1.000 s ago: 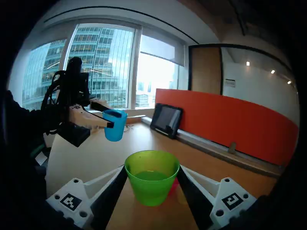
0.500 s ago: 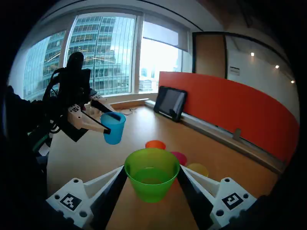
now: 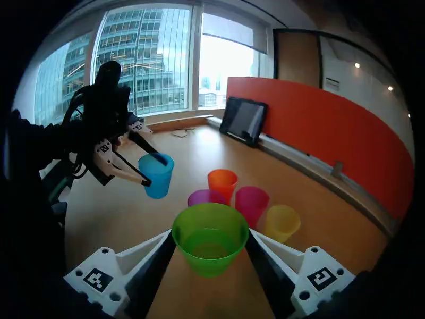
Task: Pour water
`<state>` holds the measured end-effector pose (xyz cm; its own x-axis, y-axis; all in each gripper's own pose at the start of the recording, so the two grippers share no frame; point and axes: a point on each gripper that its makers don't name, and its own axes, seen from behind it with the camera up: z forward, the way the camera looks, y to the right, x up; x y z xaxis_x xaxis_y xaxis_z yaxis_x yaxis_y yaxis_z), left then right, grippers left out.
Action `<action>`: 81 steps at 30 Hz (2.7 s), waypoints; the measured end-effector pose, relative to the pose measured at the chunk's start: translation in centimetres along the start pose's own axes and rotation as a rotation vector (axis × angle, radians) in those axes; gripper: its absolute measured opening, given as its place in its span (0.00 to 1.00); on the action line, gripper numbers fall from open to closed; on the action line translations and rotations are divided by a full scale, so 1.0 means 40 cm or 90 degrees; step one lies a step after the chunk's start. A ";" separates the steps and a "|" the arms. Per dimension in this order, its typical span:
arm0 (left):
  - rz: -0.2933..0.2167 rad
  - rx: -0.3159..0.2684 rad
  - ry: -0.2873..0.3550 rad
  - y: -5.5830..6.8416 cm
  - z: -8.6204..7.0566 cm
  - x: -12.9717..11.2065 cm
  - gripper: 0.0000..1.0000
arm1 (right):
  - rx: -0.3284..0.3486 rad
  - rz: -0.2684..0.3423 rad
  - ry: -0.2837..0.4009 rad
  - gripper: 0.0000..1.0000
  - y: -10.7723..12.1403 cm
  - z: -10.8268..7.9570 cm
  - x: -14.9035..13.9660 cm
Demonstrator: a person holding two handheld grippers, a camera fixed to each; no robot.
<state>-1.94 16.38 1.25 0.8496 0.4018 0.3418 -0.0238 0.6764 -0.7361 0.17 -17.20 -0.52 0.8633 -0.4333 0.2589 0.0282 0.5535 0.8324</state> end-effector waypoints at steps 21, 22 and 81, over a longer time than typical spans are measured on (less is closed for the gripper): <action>-0.005 -0.032 -0.065 0.032 0.060 -0.114 0.87 | 0.016 0.010 -0.068 0.91 -0.014 0.037 -0.126; -0.006 -0.033 -0.066 0.032 0.061 -0.116 0.87 | 0.016 0.009 -0.069 0.91 -0.015 0.037 -0.129; -0.037 -0.038 -0.113 0.044 0.026 -0.207 0.97 | -0.021 0.013 -0.111 0.99 -0.019 0.027 -0.251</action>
<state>-9.57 14.87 -2.26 0.7420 0.4699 0.4782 0.0580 0.6656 -0.7441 -9.07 -14.02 -3.23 0.7632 -0.5368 0.3598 0.0300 0.5856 0.8101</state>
